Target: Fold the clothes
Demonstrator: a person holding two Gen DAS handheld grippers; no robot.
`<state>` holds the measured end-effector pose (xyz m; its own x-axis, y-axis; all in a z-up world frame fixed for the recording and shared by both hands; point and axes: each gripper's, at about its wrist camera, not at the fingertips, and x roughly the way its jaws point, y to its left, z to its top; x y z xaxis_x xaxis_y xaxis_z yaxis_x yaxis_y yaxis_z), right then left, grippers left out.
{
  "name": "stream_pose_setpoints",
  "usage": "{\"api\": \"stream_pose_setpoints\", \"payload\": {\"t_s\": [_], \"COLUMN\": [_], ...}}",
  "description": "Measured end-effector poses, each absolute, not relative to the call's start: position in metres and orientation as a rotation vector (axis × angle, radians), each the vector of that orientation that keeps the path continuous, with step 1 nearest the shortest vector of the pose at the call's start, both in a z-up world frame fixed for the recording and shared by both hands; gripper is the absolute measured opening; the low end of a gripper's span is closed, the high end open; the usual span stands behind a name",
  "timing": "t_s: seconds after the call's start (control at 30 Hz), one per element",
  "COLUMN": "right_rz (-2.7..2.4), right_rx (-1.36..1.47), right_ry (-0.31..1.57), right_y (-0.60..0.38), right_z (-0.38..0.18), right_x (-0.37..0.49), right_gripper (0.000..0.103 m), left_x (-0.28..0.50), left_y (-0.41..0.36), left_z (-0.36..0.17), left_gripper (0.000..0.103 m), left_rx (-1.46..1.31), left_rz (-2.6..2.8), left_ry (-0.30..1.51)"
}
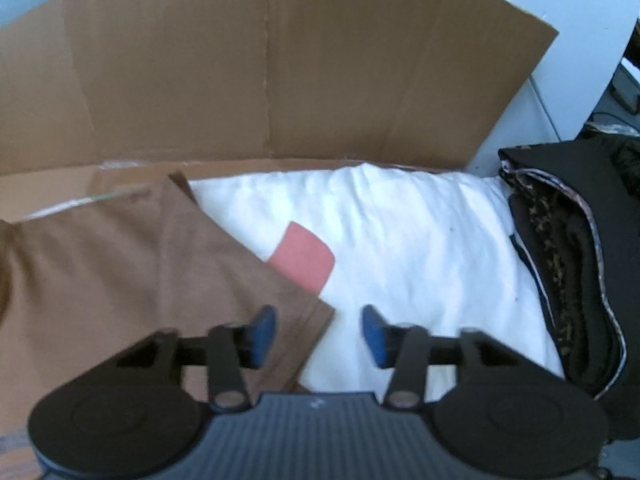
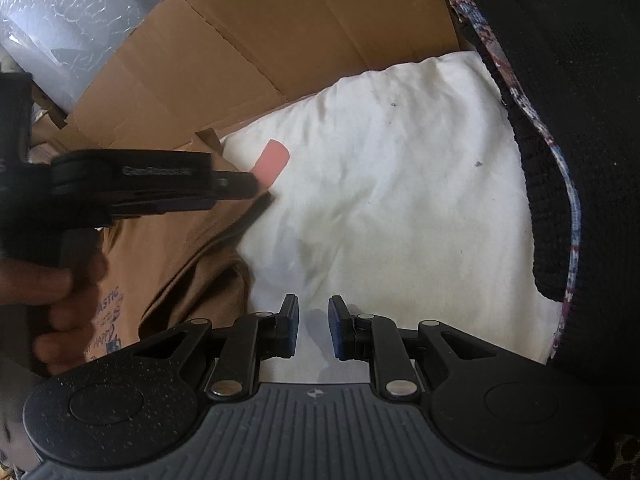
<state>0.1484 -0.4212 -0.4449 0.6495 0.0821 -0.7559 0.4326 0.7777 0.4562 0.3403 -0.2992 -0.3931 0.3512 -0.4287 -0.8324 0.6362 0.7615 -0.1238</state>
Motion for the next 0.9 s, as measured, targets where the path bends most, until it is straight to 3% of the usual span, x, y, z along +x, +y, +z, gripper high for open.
{"api": "stream_pose_setpoints", "payload": {"t_s": [0.47,0.5,0.6,0.63,0.9], "right_rz": [-0.205,-0.205,-0.202,-0.201,-0.168], "right_rx": [0.628,0.626,0.626,0.626,0.592], "right_ry": [0.89,0.89,0.885,0.88,0.859], "right_y": [-0.412,-0.412,-0.41,-0.409,-0.4], "right_z": [-0.452,-0.452,-0.451,-0.451,-0.443], "right_x": [0.149,0.149,0.15,0.15,0.164], "right_gripper": [0.019,0.019,0.019,0.019,0.019], "left_x": [0.338,0.337,0.34,0.343,0.354], "left_y": [-0.303,-0.303,-0.302,-0.299,-0.26], "left_z": [-0.425,-0.425,-0.423,-0.421,-0.378], "left_gripper": [0.045,0.043,0.022,0.005,0.003], "left_rx": [0.261,0.267,0.273,0.262,0.191], "left_rz": [-0.676,-0.67,-0.649,-0.652,-0.678], "left_ry": [0.965,0.96,0.966,0.98,0.923]}}
